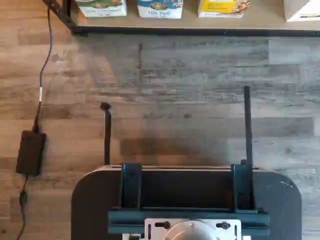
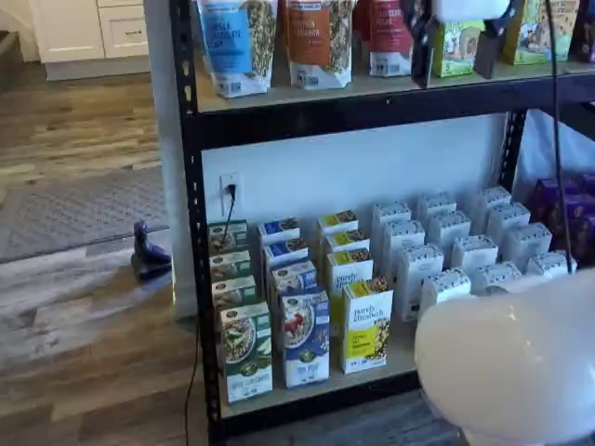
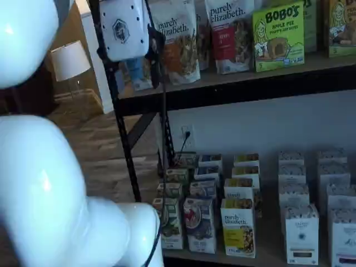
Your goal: Pick up the blue and white box that is on the bottom shelf, the second box from the left
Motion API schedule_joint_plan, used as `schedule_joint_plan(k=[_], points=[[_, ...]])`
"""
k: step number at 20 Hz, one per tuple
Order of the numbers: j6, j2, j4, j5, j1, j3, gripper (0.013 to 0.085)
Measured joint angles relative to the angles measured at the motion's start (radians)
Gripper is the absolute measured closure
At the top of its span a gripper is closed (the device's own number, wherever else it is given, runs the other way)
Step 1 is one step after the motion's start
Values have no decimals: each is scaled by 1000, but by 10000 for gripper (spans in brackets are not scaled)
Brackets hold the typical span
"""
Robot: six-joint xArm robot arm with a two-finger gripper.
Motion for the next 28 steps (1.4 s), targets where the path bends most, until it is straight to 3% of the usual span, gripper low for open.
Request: schedule_joint_plan(k=[1,2,17,28], points=[[43,-61,-79,-108,73,65,130],[47,-64,-85,-120,76,71,130],[46,-75,-71,-228,65,190,130],[64,-81,-69,-359,78,293,130]])
